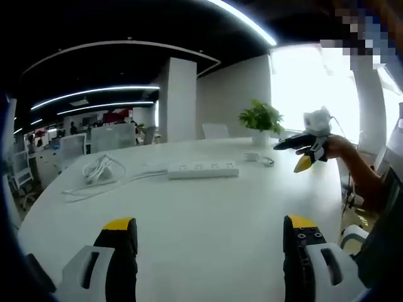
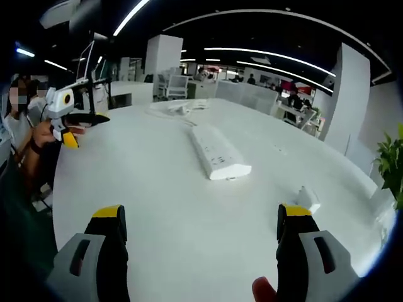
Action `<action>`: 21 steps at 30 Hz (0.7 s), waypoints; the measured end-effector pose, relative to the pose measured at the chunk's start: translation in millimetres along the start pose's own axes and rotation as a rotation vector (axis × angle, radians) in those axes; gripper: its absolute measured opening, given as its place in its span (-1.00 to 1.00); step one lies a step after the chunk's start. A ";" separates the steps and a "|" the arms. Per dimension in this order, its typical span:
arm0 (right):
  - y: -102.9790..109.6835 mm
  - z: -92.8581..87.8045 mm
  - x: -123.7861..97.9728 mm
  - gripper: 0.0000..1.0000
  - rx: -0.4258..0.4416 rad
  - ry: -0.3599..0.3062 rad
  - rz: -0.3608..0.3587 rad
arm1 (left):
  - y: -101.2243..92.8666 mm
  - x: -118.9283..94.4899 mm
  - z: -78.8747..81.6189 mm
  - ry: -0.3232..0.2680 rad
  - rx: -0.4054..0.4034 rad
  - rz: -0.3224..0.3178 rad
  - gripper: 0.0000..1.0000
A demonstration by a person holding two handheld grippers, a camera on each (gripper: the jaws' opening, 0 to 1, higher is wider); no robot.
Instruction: Straighten the power strip on the desk, plug the charger into it
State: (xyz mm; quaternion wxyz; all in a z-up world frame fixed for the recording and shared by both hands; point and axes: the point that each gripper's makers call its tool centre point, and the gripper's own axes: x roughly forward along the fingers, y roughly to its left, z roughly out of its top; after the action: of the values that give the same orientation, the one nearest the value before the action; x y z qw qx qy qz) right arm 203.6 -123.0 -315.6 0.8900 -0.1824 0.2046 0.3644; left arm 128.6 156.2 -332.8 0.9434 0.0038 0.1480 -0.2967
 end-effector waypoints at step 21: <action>-5.3 5.5 38.0 0.99 -0.043 0.043 0.050 | 7.7 5.4 -3.7 0.007 -0.014 -0.007 0.99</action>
State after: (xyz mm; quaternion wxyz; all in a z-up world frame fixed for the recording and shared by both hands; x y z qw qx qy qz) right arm 233.4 -102.1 -328.9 0.8718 -0.2042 0.2205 0.3868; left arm 136.2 159.9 -338.5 0.9418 -0.0023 0.1531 -0.2992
